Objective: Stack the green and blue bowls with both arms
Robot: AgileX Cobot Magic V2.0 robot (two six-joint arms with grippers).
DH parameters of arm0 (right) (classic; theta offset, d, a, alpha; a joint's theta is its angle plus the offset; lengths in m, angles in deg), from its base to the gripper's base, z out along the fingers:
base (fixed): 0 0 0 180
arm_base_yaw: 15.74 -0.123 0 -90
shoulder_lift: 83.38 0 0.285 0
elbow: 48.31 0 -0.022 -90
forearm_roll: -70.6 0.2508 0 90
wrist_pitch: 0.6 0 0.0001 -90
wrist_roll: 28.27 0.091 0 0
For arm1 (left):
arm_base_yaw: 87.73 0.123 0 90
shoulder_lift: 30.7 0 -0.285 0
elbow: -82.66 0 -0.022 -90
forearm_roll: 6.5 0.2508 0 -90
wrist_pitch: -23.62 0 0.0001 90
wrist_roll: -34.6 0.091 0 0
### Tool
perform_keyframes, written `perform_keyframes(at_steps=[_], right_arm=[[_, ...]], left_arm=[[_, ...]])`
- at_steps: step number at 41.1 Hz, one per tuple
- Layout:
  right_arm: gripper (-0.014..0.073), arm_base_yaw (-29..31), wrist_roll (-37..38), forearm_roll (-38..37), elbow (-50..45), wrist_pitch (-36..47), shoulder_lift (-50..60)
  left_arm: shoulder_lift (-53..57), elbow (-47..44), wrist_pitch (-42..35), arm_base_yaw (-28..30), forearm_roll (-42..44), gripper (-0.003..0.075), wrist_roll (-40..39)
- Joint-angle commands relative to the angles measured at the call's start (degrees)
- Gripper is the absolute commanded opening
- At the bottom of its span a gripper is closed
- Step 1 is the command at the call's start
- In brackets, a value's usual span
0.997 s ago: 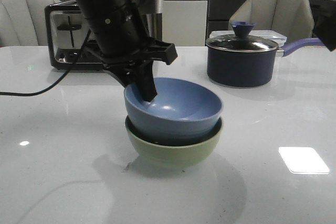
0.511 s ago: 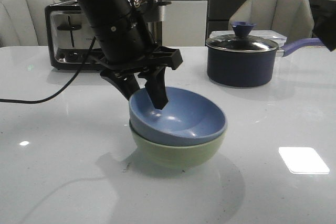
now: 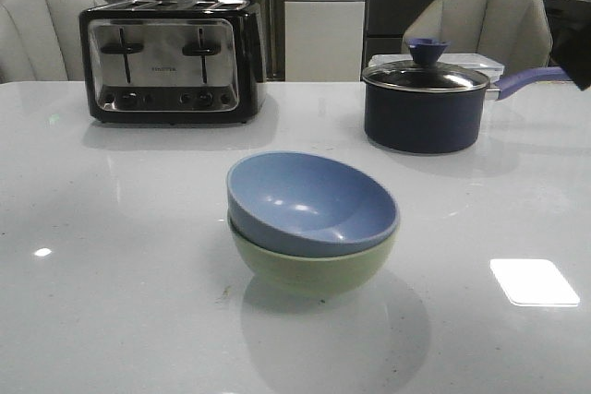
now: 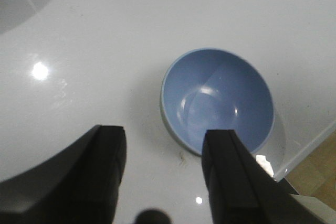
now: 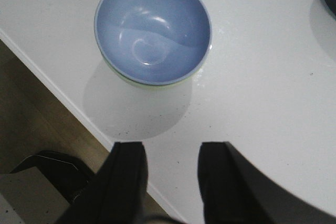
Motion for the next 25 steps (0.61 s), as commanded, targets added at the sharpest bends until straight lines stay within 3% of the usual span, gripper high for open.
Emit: perform_keyframes(at_steps=[1,17,25], right_arm=[[0.0374,0.16,-0.38,0.17,1.44,3.57,0.47],[0.0374,0.16,-0.33,0.23,1.44,3.43,0.47],[0.0373,1.16,5.9,-0.65,0.95,3.31,0.71]], left_arm=[[9.24,-3.59,-3.72,-0.4,1.6,0.0401,0.14],[34.0,-26.13,-8.72,-0.4,2.28,0.0401,0.14],[42.67,-32.8,-10.56,-0.4,3.25,0.0401,0.14]])
